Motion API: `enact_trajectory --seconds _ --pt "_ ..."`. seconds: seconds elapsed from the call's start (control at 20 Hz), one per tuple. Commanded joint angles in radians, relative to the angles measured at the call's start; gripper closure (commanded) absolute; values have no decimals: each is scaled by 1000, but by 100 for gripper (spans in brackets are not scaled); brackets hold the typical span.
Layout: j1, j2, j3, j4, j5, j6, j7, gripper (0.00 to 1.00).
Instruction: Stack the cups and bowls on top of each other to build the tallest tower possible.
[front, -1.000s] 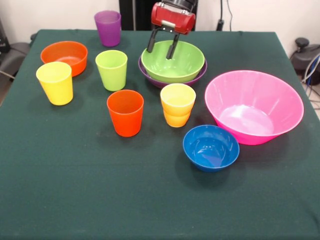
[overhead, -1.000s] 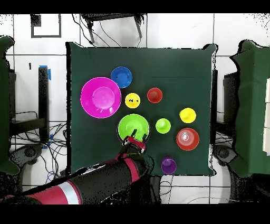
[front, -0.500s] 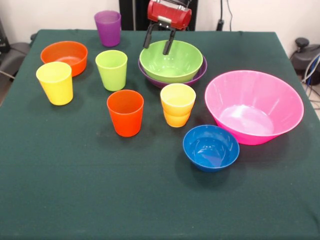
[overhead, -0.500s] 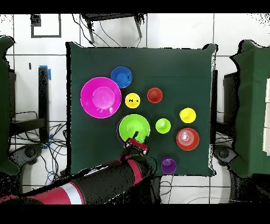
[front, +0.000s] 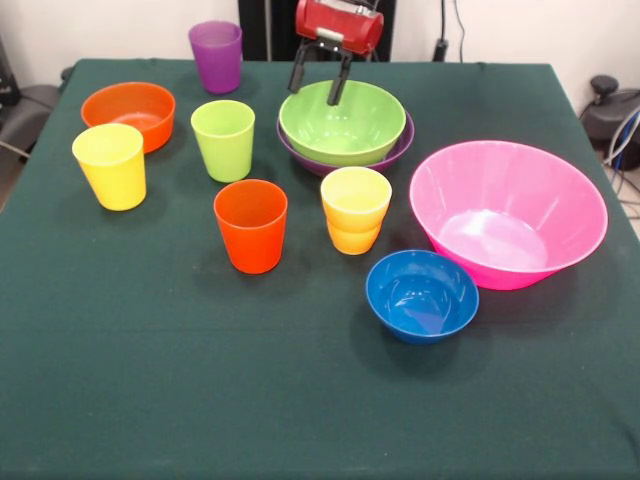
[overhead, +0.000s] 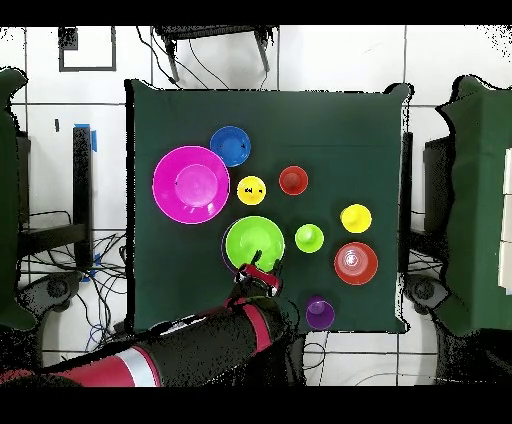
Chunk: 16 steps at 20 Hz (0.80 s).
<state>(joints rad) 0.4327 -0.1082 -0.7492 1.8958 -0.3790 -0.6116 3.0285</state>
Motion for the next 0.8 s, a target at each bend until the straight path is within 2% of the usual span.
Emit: enact_trajectory --seconds 0.05,0.5,0.8 --pt "-26 47 143 -19 -11 -77 -29 0" --pt "-23 89 140 -36 25 -107 -34 0" --pt "-17 79 130 -35 12 -86 -35 0"
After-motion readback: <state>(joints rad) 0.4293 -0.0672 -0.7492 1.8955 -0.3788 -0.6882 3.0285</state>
